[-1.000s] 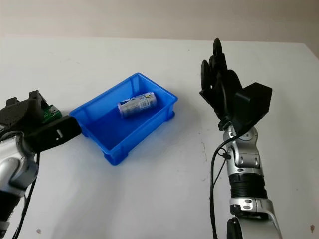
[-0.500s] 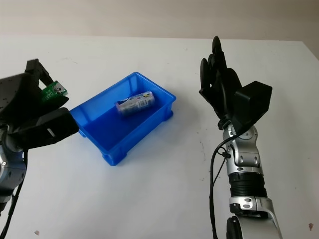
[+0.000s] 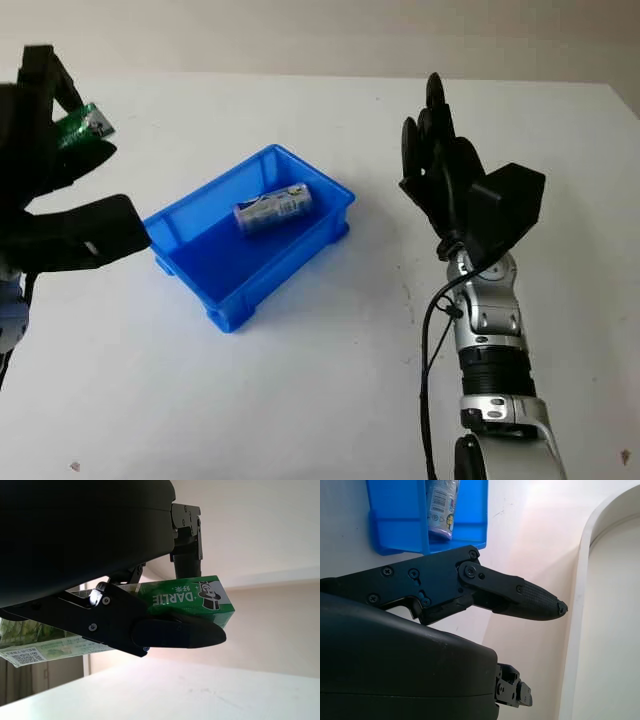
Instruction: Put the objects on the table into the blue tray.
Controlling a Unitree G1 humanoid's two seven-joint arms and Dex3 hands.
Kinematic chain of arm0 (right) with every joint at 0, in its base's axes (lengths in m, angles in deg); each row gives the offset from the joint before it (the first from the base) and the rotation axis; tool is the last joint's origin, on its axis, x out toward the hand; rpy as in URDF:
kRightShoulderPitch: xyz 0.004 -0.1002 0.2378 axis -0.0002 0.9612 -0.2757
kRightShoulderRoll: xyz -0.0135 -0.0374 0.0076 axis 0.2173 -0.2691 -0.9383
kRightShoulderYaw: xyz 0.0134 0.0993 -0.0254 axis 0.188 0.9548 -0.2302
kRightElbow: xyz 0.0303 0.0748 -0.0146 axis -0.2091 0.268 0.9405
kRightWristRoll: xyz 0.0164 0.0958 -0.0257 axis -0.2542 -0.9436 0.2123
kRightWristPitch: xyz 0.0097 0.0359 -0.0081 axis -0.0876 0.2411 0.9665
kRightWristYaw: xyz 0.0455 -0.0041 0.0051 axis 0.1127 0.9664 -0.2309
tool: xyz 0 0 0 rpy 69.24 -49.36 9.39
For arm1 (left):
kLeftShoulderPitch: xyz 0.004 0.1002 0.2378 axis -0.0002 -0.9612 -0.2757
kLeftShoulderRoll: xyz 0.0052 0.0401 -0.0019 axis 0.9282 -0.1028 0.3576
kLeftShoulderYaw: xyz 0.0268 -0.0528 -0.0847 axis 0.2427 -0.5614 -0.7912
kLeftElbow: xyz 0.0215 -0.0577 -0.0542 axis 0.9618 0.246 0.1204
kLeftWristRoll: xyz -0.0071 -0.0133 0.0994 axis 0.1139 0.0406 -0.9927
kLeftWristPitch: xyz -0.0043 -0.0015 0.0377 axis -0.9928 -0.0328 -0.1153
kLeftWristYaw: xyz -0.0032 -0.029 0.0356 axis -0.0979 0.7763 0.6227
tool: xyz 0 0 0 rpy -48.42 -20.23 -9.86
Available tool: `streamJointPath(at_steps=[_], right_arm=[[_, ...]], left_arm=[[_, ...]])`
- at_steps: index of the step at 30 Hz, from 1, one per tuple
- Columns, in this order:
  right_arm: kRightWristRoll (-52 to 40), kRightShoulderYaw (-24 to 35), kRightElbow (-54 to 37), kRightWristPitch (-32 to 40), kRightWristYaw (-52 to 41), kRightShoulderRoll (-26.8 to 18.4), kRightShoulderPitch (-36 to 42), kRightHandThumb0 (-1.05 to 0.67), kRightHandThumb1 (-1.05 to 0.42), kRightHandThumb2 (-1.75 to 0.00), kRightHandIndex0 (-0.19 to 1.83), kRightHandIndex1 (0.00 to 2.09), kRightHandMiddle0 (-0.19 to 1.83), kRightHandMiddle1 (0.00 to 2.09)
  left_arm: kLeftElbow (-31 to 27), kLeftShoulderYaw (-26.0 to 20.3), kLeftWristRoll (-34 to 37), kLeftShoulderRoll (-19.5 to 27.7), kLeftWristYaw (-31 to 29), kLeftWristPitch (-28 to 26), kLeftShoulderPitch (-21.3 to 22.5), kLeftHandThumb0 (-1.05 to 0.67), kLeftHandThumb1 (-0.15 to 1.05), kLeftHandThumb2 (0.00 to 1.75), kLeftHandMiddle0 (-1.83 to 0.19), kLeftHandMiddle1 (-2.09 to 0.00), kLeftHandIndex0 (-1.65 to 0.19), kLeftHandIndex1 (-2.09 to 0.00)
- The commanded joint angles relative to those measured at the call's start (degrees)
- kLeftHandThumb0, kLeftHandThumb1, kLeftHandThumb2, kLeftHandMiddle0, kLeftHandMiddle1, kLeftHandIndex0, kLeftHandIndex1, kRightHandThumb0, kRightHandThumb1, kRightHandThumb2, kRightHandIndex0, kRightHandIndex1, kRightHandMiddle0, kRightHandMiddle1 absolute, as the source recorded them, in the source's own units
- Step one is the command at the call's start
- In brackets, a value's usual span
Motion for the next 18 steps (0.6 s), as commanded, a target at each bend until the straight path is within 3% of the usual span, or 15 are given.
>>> streamJointPath(at_steps=[1, 3, 6, 8, 11, 14, 16, 18], right_arm=[[0.52, -0.32, -0.73, -0.55, 0.20, -0.51, -0.03, -0.64, -1.05, -0.72, -0.19, 0.00, -0.19, 0.00], [0.76, -0.39, -0.67, -0.73, 0.26, -0.39, -0.06, -0.64, -1.05, -0.72, -0.19, 0.00, -0.19, 0.00], [0.80, -0.42, -0.72, -0.69, 0.36, -0.11, -0.12, -0.65, -1.05, -0.72, -0.19, 0.00, -0.19, 0.00], [0.78, -0.46, -0.74, -0.76, 0.51, 0.11, -0.12, -0.65, -1.05, -0.72, -0.19, 0.00, -0.19, 0.00], [0.52, -0.46, -1.15, -0.48, 0.71, 0.47, 0.09, -0.65, -1.05, -0.71, -0.19, 0.00, -0.19, 0.00], [0.65, -0.53, -1.59, 0.04, 1.28, 0.65, 0.32, -0.65, -1.05, -0.70, -0.19, 0.00, -0.19, 0.00], [0.67, -0.57, -1.86, 0.19, 1.44, 0.66, 0.46, -0.66, -1.05, -0.70, -0.19, 0.00, -0.19, 0.00], [0.61, -0.57, -2.05, 0.17, 1.53, 0.72, 0.59, -0.65, -1.05, -0.70, -0.19, 0.00, -0.19, 0.00]], left_arm=[[-2.73, 1.02, -0.74, -1.07, -0.30, 1.47, 3.31, -0.43, 1.05, 0.39, -1.01, -2.09, -0.40, -2.09], [-3.13, 2.10, -0.93, -2.21, 0.36, 3.48, 5.02, -0.41, 1.05, 0.35, -0.97, -2.09, -0.41, -2.09], [-3.35, 3.68, -0.41, -3.30, 0.20, 7.22, 7.55, -0.39, 1.05, 0.36, -0.99, -2.09, -0.25, -2.09], [-2.46, 5.03, -1.17, -3.25, 1.16, 10.54, 8.77, -0.39, 1.05, 0.35, -1.01, -2.09, -0.37, -2.09], [-2.05, 6.64, -1.37, -6.43, -2.46, 10.47, 10.65, -0.41, 1.05, 0.39, -0.99, -2.09, -0.43, -2.09], [-1.28, 8.16, -1.31, -7.72, -4.35, 12.31, 11.96, -0.39, 1.05, 0.35, -0.85, -2.09, -0.32, -2.09], [-1.06, 8.52, -0.69, -9.27, -5.33, 12.54, 12.11, -0.37, 1.05, 0.29, -0.77, -2.09, -0.36, -1.90], [-1.22, 8.51, 0.97, -11.41, -7.04, 11.90, 11.95, -0.38, 1.05, 0.33, -0.85, -2.09, -0.37, -2.05]])
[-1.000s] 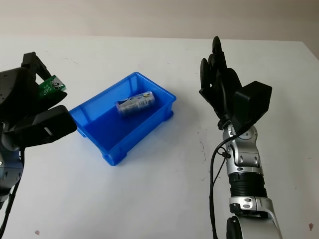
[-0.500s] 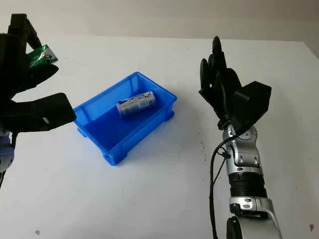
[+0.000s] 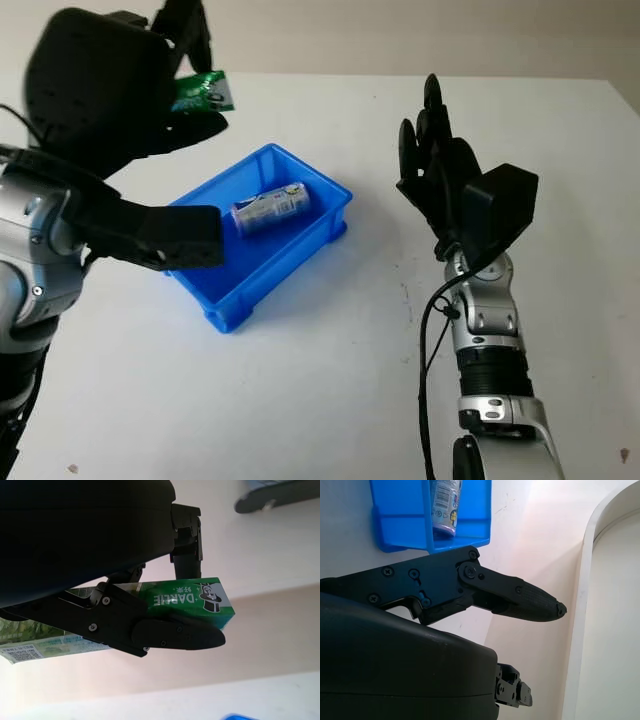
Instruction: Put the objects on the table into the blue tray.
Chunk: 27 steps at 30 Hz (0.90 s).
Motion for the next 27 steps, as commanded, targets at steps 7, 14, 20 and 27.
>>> streamJointPath(at_steps=[7, 14, 20, 27], right_arm=[[-0.50, -0.20, -2.28, 0.57, 0.31, 0.60, 1.03, -0.66, -1.05, -0.69, -0.19, 0.00, -0.19, 0.00], [-0.53, -0.38, -2.01, -0.17, 0.11, 0.70, 1.72, -0.66, -1.05, -0.70, -0.19, 0.00, -0.19, 0.00], [-0.73, -0.47, -2.39, 0.33, 0.15, 0.75, 2.05, -0.65, -1.05, -0.71, -0.19, 0.00, -0.19, 0.00], [-0.81, -0.47, -2.42, 0.40, 0.20, 0.76, 2.43, -0.65, -1.05, -0.71, -0.19, 0.00, -0.19, 0.00]], left_arm=[[0.80, 0.21, 5.06, -2.48, -2.83, 2.05, 0.55, -0.41, 1.05, 0.45, -1.11, -2.09, -0.51, -2.09], [3.40, 0.29, 8.62, -4.93, -5.89, -1.77, -2.55, -0.39, 1.05, 0.41, -1.03, -2.09, -0.40, -2.09], [7.50, 2.06, 8.16, -7.32, -4.74, -4.31, -3.86, -0.39, 1.05, 0.43, -1.02, -2.09, -0.34, -2.09], [13.10, 3.77, 7.78, -10.20, -1.50, -7.72, -3.46, -0.37, 1.05, 0.41, -1.00, -2.09, -0.18, -2.09]])
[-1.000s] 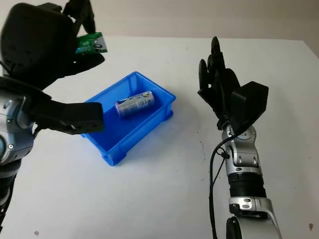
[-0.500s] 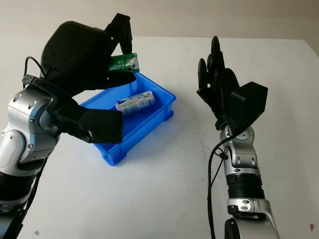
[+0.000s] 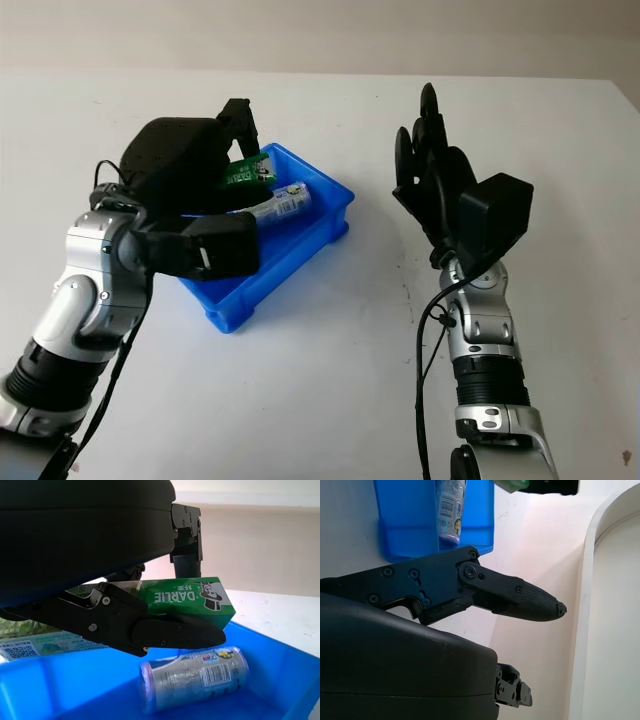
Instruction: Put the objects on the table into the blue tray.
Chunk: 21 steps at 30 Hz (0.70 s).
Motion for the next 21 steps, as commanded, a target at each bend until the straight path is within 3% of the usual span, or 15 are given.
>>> streamJointPath(at_steps=[1, 6, 10, 12, 14, 16, 18, 19, 21], right_arm=[[-0.21, 0.17, -1.10, -0.07, 0.06, 0.04, 0.51, -0.66, -1.05, -0.70, -0.19, 0.00, -0.19, 0.00], [-0.21, 0.20, -1.11, -0.12, 0.35, 0.15, 0.57, -0.66, -1.05, -0.68, -0.19, 0.00, -0.19, 0.00], [-0.16, 0.13, -1.12, -0.07, 0.46, 0.11, 0.61, -0.67, -1.05, -0.68, -0.19, 0.00, -0.19, 0.00], [-0.18, 0.16, -1.02, -0.13, 0.39, 0.02, 0.60, -0.66, -1.05, -0.68, -0.19, 0.00, -0.19, 0.00], [-0.28, 0.24, -0.96, -0.14, 0.32, 0.00, 0.56, -0.66, -1.05, -0.68, -0.19, 0.00, -0.19, 0.00], [-0.26, 0.27, -0.94, -0.22, 0.39, 0.02, 0.46, -0.66, -1.05, -0.69, -0.19, 0.00, -0.19, 0.00], [-0.02, 0.20, -0.76, -0.46, 0.44, -0.09, 0.37, -0.65, -1.05, -0.69, -0.19, 0.00, -0.19, 0.00], [0.06, 0.17, -0.57, -0.66, 0.34, -0.18, 0.31, -0.65, -1.05, -0.69, -0.19, 0.00, -0.19, 0.00], [0.17, 0.20, -0.27, -1.17, 0.32, -0.22, 0.20, -0.65, -1.05, -0.70, -0.19, 0.00, -0.19, 0.00]], left_arm=[[1.41, 0.73, -0.16, -0.89, 1.23, -0.57, 0.41, -0.37, 1.05, 0.41, -1.00, -2.09, -0.17, -2.09], [4.15, 1.15, 3.07, -2.08, 3.37, 0.61, 0.72, -0.42, 1.05, 0.44, -0.96, -2.09, -0.24, -2.09], [4.30, 0.16, 8.10, -3.05, 5.25, 2.49, 0.37, -0.46, 1.05, 0.41, -0.76, -2.09, -0.12, -2.09], [3.75, -1.23, 12.46, -3.92, 4.37, 2.60, 0.44, -0.50, 1.05, 0.40, -0.48, -2.09, 0.07, -1.87], [3.01, -2.33, 16.02, -4.87, 3.62, 1.62, 0.74, -0.52, 1.05, 0.39, -0.25, -2.07, 0.07, -1.52], [2.63, -2.76, 18.23, -5.18, 3.84, 1.59, 1.12, -0.54, 1.05, 0.40, -0.15, -1.29, 0.05, -1.00], [2.36, -2.87, 19.41, -5.47, 4.19, 1.18, 1.42, -0.56, 1.05, 0.41, -0.22, -0.73, 0.02, -0.67], [2.23, -3.03, 20.10, -5.75, 4.51, 1.16, 1.48, -0.56, 1.05, 0.41, -0.27, -0.49, 0.00, -0.56], [2.15, -3.38, 21.53, -6.25, 5.53, 1.81, 1.50, -0.57, 1.05, 0.40, -0.30, -0.23, 0.03, -0.41]])
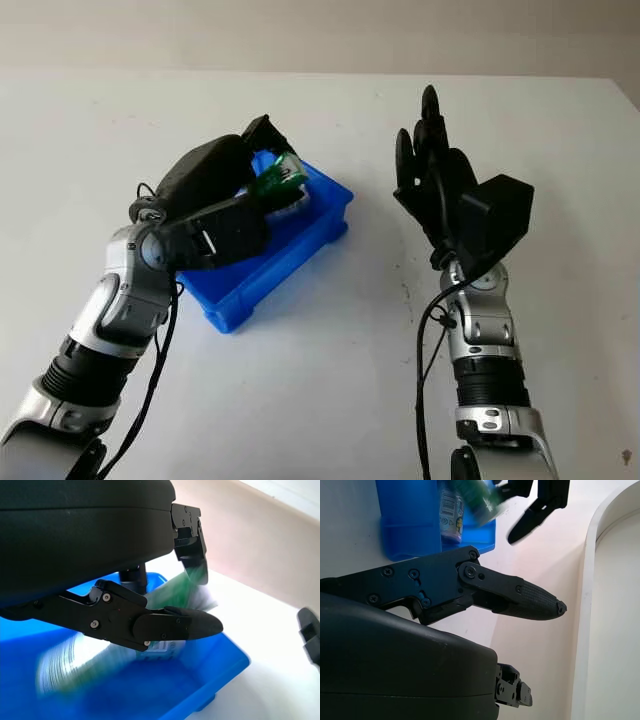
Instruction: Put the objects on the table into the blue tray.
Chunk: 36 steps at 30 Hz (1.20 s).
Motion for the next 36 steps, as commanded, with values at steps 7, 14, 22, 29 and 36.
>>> streamJointPath(at_steps=[7, 14, 22, 29, 36], right_arm=[[0.47, 0.15, -0.49, -0.83, 0.17, -0.46, 0.01, -0.66, -1.05, -0.70, -0.19, 0.00, -0.19, 0.00], [0.22, 0.26, -0.31, -0.73, -0.08, -0.38, 0.12, -0.65, -1.05, -0.70, -0.19, 0.00, -0.19, 0.00], [0.16, 0.19, -0.55, -0.27, -0.18, -0.39, 0.19, -0.65, -1.05, -0.69, -0.19, 0.00, -0.19, 0.00], [-0.10, 0.20, 0.33, -0.39, -0.34, -0.22, -0.96, -0.65, -1.05, -0.70, -0.19, 0.00, -0.19, 0.00], [-0.37, 0.30, 1.87, -1.21, -0.54, 0.01, -2.10, -0.64, -1.05, -0.70, -0.19, 0.00, -0.19, 0.00]], left_arm=[[-1.56, -1.32, 4.83, -0.67, 3.18, 2.58, 1.20, -0.61, 1.05, 0.44, -0.02, -0.02, 0.14, -0.14], [-2.95, -2.98, 5.94, -0.69, 5.20, 1.27, 0.86, -0.75, 1.05, 0.43, 0.19, 0.00, 0.19, -0.01], [0.05, -13.52, 17.39, 0.24, 13.12, 13.31, 0.40, -0.78, 1.05, 0.56, 0.19, 0.00, 0.18, -0.01], [5.58, -24.48, 28.61, 1.59, 17.67, 19.78, -0.90, -0.77, 1.05, 0.62, 0.17, -0.04, 0.16, -0.03], [11.06, -34.26, 46.15, 2.48, 11.38, 23.51, -4.23, -0.74, 1.05, 0.63, 0.07, -0.08, 0.09, -0.06]])
